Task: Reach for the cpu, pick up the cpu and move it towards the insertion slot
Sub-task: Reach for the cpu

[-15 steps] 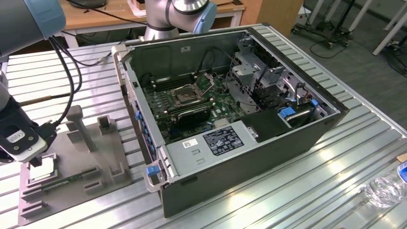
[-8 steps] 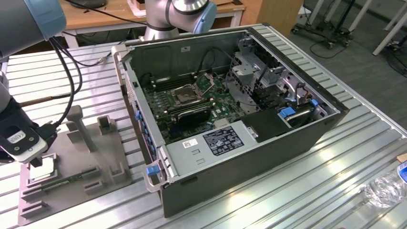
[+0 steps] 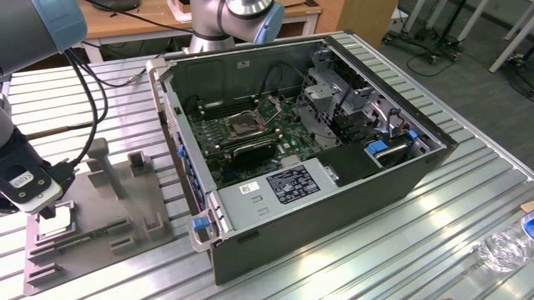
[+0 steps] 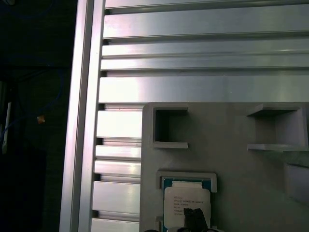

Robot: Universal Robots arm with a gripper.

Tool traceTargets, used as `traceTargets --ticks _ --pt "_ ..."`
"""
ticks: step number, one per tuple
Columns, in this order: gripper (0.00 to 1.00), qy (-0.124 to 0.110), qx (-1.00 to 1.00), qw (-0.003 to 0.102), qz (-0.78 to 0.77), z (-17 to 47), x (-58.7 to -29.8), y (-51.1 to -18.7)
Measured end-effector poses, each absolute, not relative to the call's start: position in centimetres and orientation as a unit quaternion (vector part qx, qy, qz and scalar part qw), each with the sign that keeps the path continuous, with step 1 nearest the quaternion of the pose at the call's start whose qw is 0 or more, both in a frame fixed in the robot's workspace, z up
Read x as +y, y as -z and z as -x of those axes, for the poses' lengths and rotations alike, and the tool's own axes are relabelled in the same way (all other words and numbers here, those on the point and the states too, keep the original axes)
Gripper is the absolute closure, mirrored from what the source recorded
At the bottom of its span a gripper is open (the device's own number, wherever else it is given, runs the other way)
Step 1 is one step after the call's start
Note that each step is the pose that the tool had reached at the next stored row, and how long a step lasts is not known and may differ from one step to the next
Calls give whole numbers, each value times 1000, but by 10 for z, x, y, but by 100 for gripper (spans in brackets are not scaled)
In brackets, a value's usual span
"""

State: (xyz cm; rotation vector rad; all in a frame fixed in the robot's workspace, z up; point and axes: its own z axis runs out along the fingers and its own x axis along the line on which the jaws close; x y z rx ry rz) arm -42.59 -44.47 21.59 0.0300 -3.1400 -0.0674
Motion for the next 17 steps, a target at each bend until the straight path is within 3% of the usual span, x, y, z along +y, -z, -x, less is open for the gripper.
traceTargets --ticks 15,17 --pt "89 21 -1000 0 -10 426 -445 -215" --pt "83 21 -1000 0 -10 426 -445 -215"
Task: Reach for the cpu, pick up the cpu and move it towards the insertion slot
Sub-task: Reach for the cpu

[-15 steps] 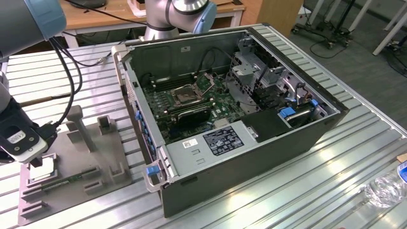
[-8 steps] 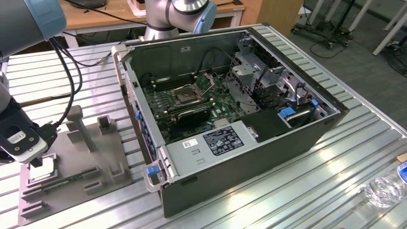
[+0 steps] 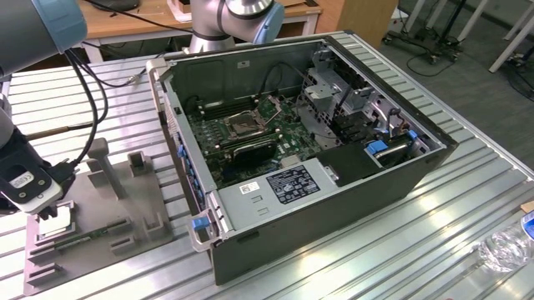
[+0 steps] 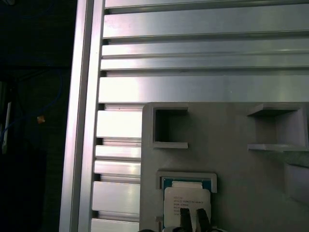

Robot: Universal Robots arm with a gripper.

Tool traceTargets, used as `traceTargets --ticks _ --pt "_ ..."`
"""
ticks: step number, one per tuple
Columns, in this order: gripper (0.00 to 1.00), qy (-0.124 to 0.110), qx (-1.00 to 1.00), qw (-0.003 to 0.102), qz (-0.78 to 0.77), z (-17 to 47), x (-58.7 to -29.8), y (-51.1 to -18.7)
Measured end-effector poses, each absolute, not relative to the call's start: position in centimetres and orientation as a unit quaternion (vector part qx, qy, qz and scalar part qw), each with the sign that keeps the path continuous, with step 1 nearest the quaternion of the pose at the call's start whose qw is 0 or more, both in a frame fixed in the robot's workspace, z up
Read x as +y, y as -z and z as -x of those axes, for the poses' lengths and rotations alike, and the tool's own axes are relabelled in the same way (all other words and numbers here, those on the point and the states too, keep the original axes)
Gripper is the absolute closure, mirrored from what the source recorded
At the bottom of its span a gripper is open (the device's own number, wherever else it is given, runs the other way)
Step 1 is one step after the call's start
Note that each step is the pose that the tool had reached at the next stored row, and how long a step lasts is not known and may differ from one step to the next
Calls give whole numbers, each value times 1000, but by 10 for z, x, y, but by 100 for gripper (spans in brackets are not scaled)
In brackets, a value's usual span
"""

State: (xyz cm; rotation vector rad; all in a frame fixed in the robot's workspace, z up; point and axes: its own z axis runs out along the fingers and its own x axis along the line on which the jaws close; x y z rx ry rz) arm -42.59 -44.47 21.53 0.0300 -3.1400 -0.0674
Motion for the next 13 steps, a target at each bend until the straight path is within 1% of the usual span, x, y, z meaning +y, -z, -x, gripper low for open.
traceTargets --ticks 2,3,4,5,6,13 --pt "71 21 -1000 0 -10 426 -445 -215" --pt "71 21 -1000 0 -10 426 -445 -215" --pt "65 21 -1000 0 -10 426 -445 -215" --pt "65 21 -1000 0 -10 426 -445 -215" --pt "58 21 -1000 0 -10 426 -445 -215" --pt "58 21 -1000 0 -10 426 -445 -215"
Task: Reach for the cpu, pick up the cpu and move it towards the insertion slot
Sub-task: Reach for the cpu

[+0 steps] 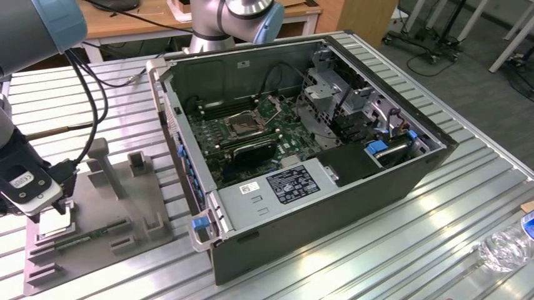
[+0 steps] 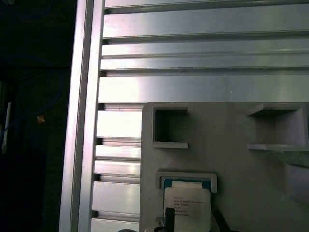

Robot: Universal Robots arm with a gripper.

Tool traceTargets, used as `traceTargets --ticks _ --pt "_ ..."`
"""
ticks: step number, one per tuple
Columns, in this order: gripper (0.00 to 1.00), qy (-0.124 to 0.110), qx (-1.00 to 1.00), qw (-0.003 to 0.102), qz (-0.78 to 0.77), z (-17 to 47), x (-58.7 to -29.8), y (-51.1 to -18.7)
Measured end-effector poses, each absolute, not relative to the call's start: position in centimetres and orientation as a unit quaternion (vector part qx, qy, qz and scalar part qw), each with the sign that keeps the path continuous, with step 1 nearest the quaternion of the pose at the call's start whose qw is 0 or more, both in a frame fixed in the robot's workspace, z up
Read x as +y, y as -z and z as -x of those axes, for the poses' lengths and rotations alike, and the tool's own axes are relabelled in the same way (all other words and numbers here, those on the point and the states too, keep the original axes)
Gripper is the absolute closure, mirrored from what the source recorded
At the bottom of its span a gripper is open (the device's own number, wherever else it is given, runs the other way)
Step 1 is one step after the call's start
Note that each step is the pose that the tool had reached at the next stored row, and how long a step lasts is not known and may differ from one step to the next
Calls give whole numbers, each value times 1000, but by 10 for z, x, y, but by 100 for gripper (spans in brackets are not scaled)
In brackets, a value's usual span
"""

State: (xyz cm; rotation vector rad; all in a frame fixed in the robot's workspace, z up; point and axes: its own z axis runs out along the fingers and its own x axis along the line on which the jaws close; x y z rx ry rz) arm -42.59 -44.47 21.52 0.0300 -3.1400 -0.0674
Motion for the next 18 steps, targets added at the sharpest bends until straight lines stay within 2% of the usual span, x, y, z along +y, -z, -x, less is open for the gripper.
traceTargets --ticks 3,4,5,6,18 --pt "57 21 -1000 0 -10 426 -445 -215" --pt "52 21 -1000 0 -10 426 -445 -215" --pt "52 21 -1000 0 -10 426 -445 -215" --pt "45 21 -1000 0 -10 426 -445 -215" --pt "45 22 -1000 0 -10 426 -445 -213"
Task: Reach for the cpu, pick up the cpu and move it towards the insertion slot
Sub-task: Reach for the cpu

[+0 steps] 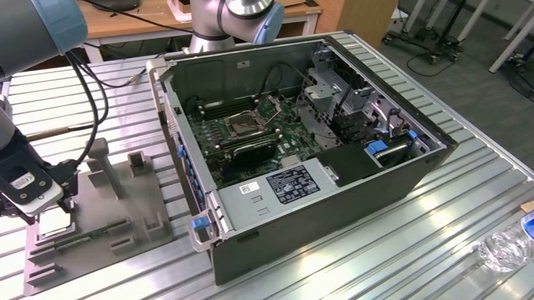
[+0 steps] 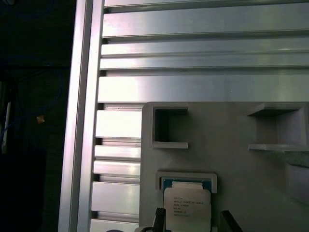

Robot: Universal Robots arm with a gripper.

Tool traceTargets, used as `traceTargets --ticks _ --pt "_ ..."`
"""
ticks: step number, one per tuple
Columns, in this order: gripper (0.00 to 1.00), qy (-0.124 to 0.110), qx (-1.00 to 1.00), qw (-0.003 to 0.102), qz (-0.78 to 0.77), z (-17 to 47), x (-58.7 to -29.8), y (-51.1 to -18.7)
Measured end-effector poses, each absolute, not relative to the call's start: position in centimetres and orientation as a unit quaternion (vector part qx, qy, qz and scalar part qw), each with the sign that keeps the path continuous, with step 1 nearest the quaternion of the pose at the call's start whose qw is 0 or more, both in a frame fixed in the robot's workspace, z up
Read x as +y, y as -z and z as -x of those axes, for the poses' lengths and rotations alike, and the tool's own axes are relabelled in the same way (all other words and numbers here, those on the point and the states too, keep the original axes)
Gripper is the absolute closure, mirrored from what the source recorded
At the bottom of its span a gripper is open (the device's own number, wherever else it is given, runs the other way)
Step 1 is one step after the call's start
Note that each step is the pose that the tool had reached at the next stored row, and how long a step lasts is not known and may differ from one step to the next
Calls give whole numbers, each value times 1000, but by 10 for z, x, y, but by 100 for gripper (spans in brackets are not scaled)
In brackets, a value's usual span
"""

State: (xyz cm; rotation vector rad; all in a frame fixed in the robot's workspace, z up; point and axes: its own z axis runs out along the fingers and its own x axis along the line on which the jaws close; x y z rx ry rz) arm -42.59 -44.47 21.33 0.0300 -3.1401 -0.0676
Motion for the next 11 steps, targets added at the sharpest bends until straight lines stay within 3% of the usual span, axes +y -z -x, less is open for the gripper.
traceTargets --ticks 11 --pt "45 21 -1000 0 -10 426 -445 -212"
